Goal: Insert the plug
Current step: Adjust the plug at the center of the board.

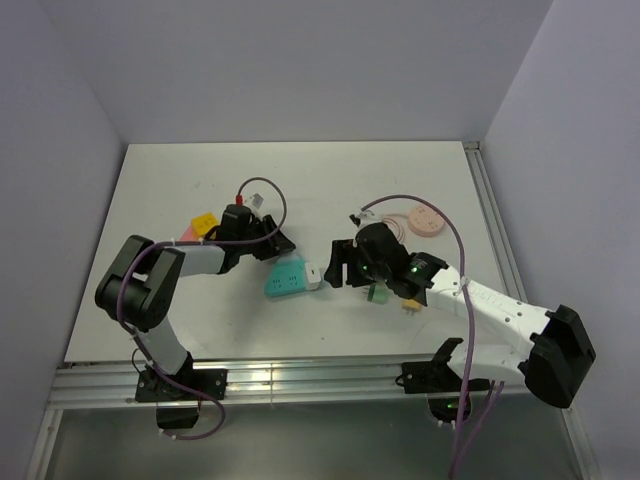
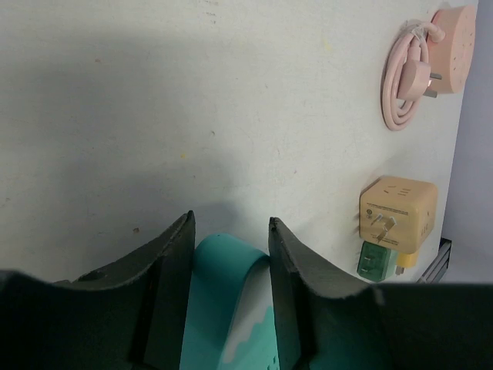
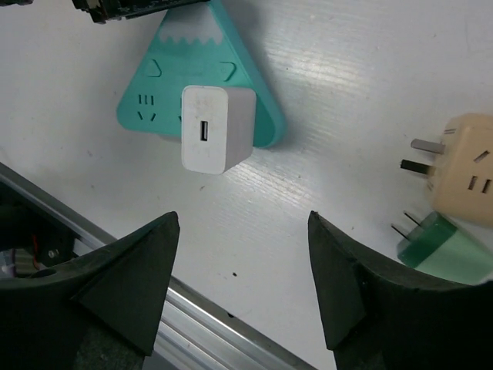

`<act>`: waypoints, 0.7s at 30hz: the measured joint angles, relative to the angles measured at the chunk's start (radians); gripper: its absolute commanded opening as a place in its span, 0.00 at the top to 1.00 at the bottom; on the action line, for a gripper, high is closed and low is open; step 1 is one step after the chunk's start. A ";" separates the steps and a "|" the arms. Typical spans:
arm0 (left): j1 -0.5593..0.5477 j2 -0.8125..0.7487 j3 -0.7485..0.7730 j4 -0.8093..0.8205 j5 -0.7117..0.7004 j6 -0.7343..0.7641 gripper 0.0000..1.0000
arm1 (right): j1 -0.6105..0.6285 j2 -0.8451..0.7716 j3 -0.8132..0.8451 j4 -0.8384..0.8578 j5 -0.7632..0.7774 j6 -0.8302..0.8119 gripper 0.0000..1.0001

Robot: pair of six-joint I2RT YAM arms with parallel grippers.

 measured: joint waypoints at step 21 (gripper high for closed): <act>0.110 -0.117 -0.084 -0.029 -0.110 -0.009 0.64 | 0.083 0.137 -0.038 0.170 0.107 0.119 0.41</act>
